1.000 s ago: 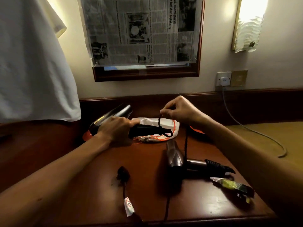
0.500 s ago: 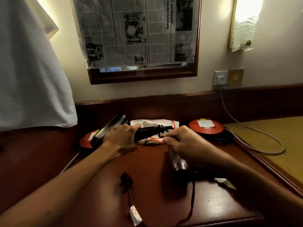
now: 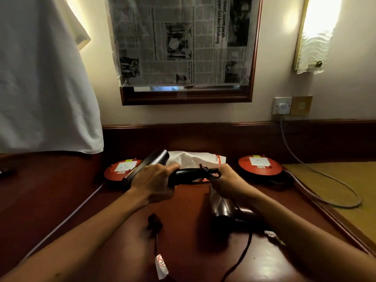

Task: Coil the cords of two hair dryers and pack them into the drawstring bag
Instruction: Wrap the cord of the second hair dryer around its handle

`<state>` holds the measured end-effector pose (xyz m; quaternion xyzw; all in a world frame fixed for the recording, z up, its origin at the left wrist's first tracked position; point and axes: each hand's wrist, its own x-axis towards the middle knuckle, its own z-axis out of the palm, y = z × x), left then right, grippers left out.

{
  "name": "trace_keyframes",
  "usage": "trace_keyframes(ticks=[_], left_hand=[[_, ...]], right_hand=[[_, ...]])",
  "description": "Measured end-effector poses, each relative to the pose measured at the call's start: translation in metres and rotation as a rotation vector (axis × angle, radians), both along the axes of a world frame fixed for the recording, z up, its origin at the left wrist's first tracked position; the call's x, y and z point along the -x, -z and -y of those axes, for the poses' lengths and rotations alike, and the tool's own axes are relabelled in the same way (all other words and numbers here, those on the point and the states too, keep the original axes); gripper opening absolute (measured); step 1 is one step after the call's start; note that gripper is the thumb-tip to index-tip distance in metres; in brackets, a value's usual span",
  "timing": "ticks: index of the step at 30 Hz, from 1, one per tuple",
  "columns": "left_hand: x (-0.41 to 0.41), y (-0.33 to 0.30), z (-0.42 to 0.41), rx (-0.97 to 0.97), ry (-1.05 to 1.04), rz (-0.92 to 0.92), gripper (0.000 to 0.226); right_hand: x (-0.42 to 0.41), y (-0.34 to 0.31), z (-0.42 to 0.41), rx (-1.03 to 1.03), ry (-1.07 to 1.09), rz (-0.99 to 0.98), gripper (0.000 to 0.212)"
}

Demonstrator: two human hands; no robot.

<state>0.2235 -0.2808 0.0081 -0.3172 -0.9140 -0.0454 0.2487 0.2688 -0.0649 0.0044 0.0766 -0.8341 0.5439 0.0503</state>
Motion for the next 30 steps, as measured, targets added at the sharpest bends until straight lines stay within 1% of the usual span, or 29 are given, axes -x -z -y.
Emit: trace_keyframes(ticks=[2, 4, 6, 7, 9, 10, 12, 15, 18, 20, 21, 23, 25, 27, 28, 29, 30], left_hand=[[-0.002, -0.002, -0.003, -0.026, -0.053, 0.020, 0.041], [-0.003, -0.004, -0.007, -0.027, -0.087, 0.046, 0.039], [-0.004, -0.005, -0.011, 0.023, -0.109, 0.079, 0.043], [-0.005, -0.006, -0.013, 0.056, -0.111, 0.088, 0.045], [-0.007, -0.009, -0.017, 0.114, -0.105, 0.094, 0.046], [-0.009, -0.012, -0.019, 0.146, -0.101, 0.081, 0.046], [-0.012, -0.019, -0.021, 0.207, -0.080, 0.035, 0.046], [-0.018, -0.025, -0.021, 0.296, -0.030, 0.004, 0.047], [-0.022, -0.028, -0.013, 0.312, 0.042, 0.034, 0.043], [-0.023, -0.028, -0.007, 0.278, 0.108, 0.037, 0.042], [-0.022, -0.028, -0.006, 0.251, 0.138, 0.033, 0.044], [-0.021, -0.028, -0.004, 0.149, 0.158, 0.032, 0.045], [-0.019, -0.030, -0.005, -0.009, 0.143, 0.051, 0.047], [-0.016, -0.034, -0.008, -0.088, 0.102, 0.065, 0.049], [-0.013, -0.035, -0.010, -0.088, 0.064, 0.080, 0.045], [-0.011, -0.037, -0.011, -0.098, 0.020, 0.084, 0.036], [-0.008, -0.039, -0.011, -0.116, -0.027, 0.085, 0.026]], right_hand=[[-0.013, 0.009, 0.008, -0.052, 0.005, -0.040, 0.025], [-0.029, 0.013, 0.014, -0.201, -0.047, -0.089, 0.014], [-0.041, 0.007, 0.012, -0.396, -0.059, -0.060, 0.010], [-0.044, -0.002, 0.009, -0.509, -0.057, -0.052, 0.009], [-0.049, -0.024, 0.003, -0.701, -0.044, -0.100, 0.019], [-0.049, -0.035, 0.000, -0.766, -0.029, -0.143, 0.021], [-0.047, -0.053, -0.005, -0.813, -0.009, -0.235, 0.019], [-0.038, -0.073, -0.015, -0.728, -0.037, -0.267, 0.011], [-0.027, -0.081, -0.023, -0.600, -0.028, -0.302, 0.025], [-0.019, -0.076, -0.026, -0.503, -0.070, -0.311, 0.024], [-0.015, -0.069, -0.026, -0.423, -0.122, -0.304, 0.018], [-0.012, -0.051, -0.026, -0.155, -0.207, -0.281, 0.002], [-0.013, -0.029, -0.020, 0.066, -0.172, -0.276, 0.014], [-0.024, -0.006, -0.009, 0.180, -0.141, -0.185, 0.016], [-0.034, 0.002, -0.002, 0.196, -0.158, -0.102, 0.016], [-0.046, 0.009, 0.003, 0.155, -0.191, -0.011, 0.020], [-0.060, 0.010, 0.008, 0.053, -0.235, 0.053, 0.021]])
